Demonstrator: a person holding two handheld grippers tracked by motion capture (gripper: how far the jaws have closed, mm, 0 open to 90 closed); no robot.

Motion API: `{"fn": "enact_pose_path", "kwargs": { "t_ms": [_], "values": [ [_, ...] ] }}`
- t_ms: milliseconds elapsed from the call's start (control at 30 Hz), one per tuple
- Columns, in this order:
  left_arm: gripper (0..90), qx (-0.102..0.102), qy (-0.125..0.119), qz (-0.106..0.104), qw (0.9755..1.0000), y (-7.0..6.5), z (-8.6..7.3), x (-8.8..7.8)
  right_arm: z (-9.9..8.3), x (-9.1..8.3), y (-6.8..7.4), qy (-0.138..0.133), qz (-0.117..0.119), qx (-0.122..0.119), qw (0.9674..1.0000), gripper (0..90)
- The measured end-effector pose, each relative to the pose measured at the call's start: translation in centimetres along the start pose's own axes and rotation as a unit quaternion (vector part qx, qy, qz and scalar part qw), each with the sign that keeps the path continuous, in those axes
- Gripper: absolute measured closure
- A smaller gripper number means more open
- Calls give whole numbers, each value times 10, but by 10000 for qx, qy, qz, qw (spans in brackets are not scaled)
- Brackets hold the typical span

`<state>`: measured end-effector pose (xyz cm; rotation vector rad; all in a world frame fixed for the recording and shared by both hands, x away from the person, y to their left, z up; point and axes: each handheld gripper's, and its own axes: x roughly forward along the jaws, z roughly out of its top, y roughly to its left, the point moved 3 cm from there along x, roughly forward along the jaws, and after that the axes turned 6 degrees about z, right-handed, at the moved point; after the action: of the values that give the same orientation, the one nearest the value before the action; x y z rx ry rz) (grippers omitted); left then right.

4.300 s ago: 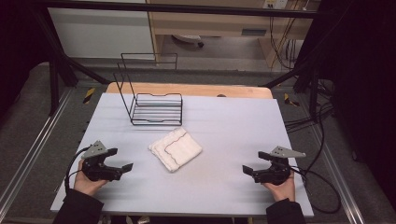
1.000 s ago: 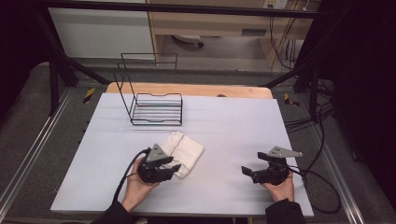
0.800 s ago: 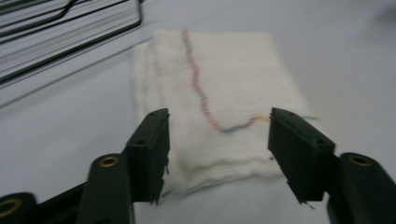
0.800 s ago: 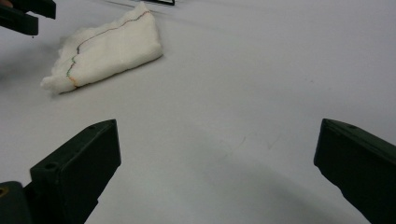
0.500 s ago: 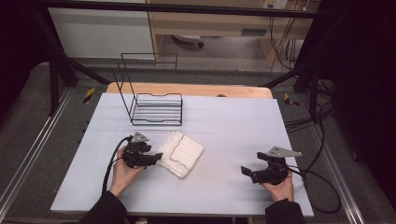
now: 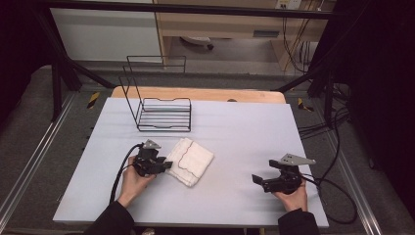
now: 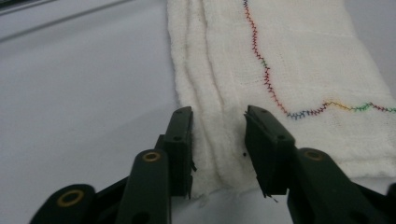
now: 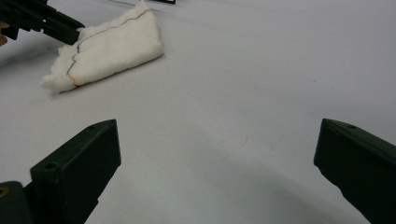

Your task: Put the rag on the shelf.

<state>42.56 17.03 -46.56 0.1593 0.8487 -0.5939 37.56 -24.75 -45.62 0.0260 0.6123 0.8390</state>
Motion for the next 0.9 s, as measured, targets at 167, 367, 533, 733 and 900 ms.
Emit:
{"fn": "enact_pose_path", "kwargs": {
  "t_ms": [167, 367, 533, 733, 900],
  "values": [
    [815, -50, 19, 46, 10000, -4, 0, -4, 0, 1, 2, 37, 2, -10, 10000, 11],
    [845, 0, -45, 109, 9999, -12, -6, -17, 2, 3, 4, 26, 19, -44, 10000, 11],
    [848, 0, -55, 50, 10000, -22, -14, -33, 3, 6, 8, 52, 37, -60, 10000, 11],
    [840, 106, -106, 145, 9998, -32, -31, -40, 3, 8, 10, 116, 68, -36, 9999, 13],
    [745, 55, -230, 268, 9994, -27, -31, -32, 3, 9, 10, 108, 66, -29, 9999, 14]
  ]
}}
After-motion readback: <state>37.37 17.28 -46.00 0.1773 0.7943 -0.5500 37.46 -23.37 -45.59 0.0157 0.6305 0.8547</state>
